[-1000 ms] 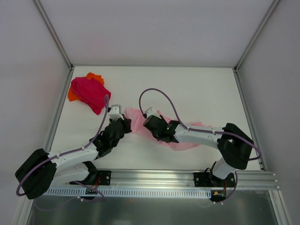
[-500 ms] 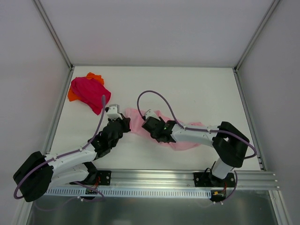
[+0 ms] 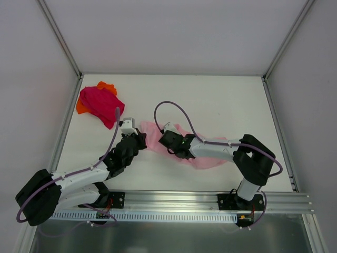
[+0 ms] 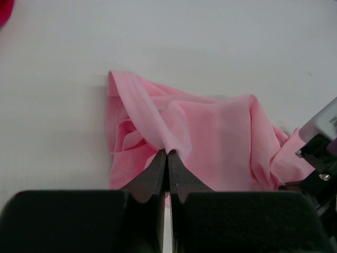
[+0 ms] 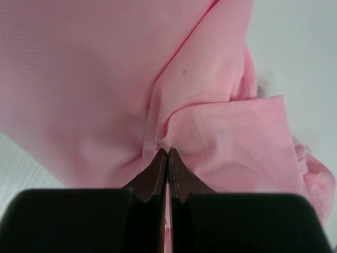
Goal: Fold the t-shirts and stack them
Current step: Flatten out the tshirt
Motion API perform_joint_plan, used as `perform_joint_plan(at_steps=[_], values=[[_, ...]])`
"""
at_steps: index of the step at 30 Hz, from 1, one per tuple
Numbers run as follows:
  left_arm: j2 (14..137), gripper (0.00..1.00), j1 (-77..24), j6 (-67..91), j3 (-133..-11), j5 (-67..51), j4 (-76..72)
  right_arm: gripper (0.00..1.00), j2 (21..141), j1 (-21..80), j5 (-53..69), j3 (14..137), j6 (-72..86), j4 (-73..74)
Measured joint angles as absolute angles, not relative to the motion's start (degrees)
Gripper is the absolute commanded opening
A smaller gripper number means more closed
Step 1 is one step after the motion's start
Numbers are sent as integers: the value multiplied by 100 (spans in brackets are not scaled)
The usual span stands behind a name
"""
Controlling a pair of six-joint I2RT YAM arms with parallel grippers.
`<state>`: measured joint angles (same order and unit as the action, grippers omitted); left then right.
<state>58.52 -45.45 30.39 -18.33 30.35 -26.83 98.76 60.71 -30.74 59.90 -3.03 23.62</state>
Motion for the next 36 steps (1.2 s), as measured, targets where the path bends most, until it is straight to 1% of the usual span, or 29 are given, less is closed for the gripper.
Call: perform_joint_plan(at_steps=[4,9,13,17,21,23,27,32,36], values=[[6237,0,-4545,3037,-1837,3026,-2749,1,9902,5977,-3452,6353,-489,2482],[6733,0,-4545,3011,-1892,3004,-2810,1,9749,5559,-3885,7247,-751,2700],[6836,0,-4543,2921,-2246,2998,-2670,1,9032,5240,-4327,7765,-1125,2897],[6836,0,-4491,2829,-3065,2897,-2331,1,8132,5013,-5076,8173,-1459,2954],[6600,0,-4488,2578,-3944,2849,-1852,1,7052,4921,-5513,7924,-1957,2606],[6423,0,-4488,2373,-4447,2867,-1496,1,6696,4923,-5725,7878,-2248,2456],[5996,0,-4488,1852,-5345,3030,-1085,1,6132,4923,-6119,7559,-2967,1612],[4899,0,-4488,1396,-5441,3496,-766,1,5474,4925,-6801,6753,-4211,-23],[4056,0,-4488,1275,-5277,3861,-633,1,5153,4925,-7148,6442,-4888,-1017]])
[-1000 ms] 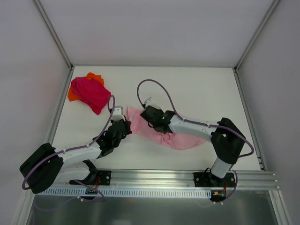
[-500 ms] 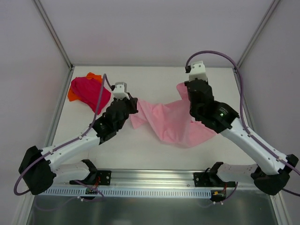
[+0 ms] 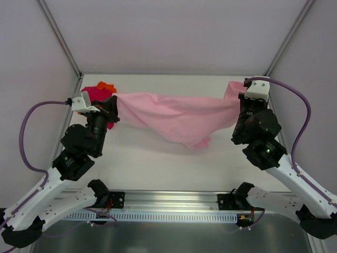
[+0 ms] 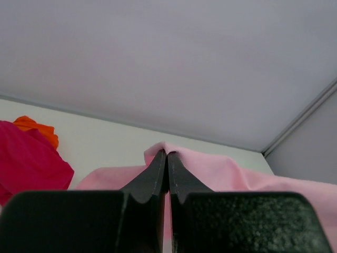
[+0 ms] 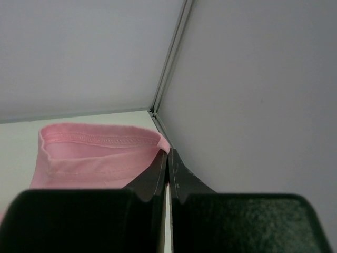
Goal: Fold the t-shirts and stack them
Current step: Flatten out the tshirt
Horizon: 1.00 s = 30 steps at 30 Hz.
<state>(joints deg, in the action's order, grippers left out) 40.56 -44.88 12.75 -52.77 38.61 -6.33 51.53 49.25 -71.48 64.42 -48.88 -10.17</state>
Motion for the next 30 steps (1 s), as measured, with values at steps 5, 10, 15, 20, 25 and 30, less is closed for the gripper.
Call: perform_joint_plan(at_steps=[5,10,15,20,25,30], values=[[3645,0,-4488,1297,-5181,4108,-320,1,5155,4925,-7312,6405,-5196,-1498],[3568,24,-4488,1468,-4720,4021,-36,1,5236,4925,-7314,6403,-5258,-1516],[3507,51,-4488,1699,-4399,3553,198,1,5223,4925,-7308,6405,-5144,-1411],[3682,59,-4488,1697,-4401,3253,84,1,5277,4925,-7284,6405,-5063,-1306],[4604,59,-4488,1669,-4578,2932,-196,1,5277,4925,-7131,6499,-4659,-810],[5933,50,-4451,1826,-4416,1984,-797,1,5288,4925,-6919,6672,-4156,-150]])
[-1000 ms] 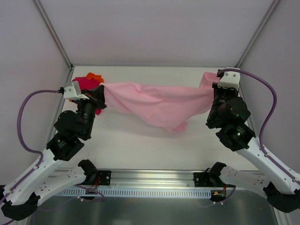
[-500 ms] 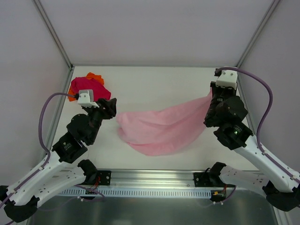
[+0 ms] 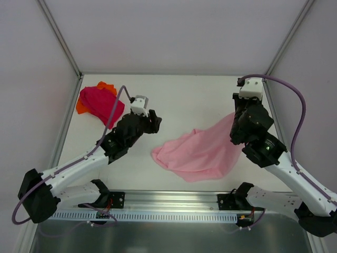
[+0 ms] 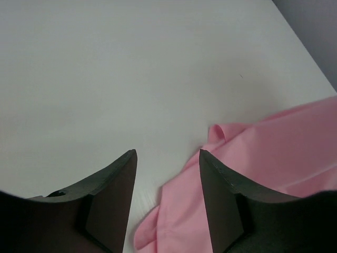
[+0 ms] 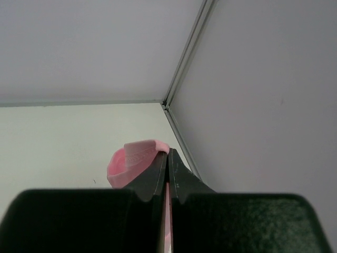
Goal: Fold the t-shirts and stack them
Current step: Flatten out the tshirt
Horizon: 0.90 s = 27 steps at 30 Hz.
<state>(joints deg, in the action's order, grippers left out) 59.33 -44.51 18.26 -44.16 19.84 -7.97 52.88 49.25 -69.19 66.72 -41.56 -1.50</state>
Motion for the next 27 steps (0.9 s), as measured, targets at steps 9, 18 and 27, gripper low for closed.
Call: perform_joint_plan(at_steps=[9,18,27], values=[[7081,50,-4453,2373,-3341,141,-2082,1,5332,4928,-6772,6761,-3741,504],[8300,48,-4453,2418,-3406,-1127,-3203,1,5498,4932,-6672,6862,-3524,792],[9944,45,-4372,2158,-4604,-1330,-3146,1,5502,5024,-6635,6908,-3452,1041]])
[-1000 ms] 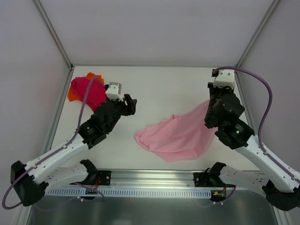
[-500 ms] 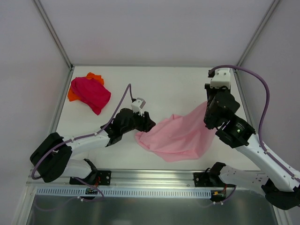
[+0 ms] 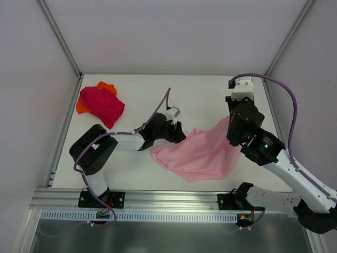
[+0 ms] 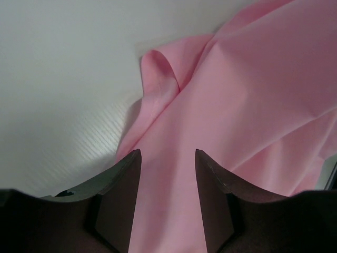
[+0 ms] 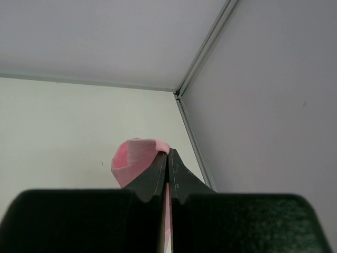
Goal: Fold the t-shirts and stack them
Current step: Flatten out the tshirt
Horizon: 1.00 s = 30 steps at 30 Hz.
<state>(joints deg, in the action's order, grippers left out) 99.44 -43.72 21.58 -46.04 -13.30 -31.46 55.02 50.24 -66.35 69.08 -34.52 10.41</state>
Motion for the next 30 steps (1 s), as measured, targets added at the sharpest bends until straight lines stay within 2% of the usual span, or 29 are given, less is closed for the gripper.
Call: perform_joint_plan(at_steps=[14,26,30], values=[[10530,45,-4077,1946,-5603,-1540,-2939,1,5450,5223,-6643,6919,-3500,1079],[11100,42,-4075,1949,-5645,-1907,-2930,1,5450,5240,-6663,6919,-3555,1072],[11126,37,-4075,1951,-5645,-2049,-2939,1,5450,5245,-6670,6919,-3588,1057]])
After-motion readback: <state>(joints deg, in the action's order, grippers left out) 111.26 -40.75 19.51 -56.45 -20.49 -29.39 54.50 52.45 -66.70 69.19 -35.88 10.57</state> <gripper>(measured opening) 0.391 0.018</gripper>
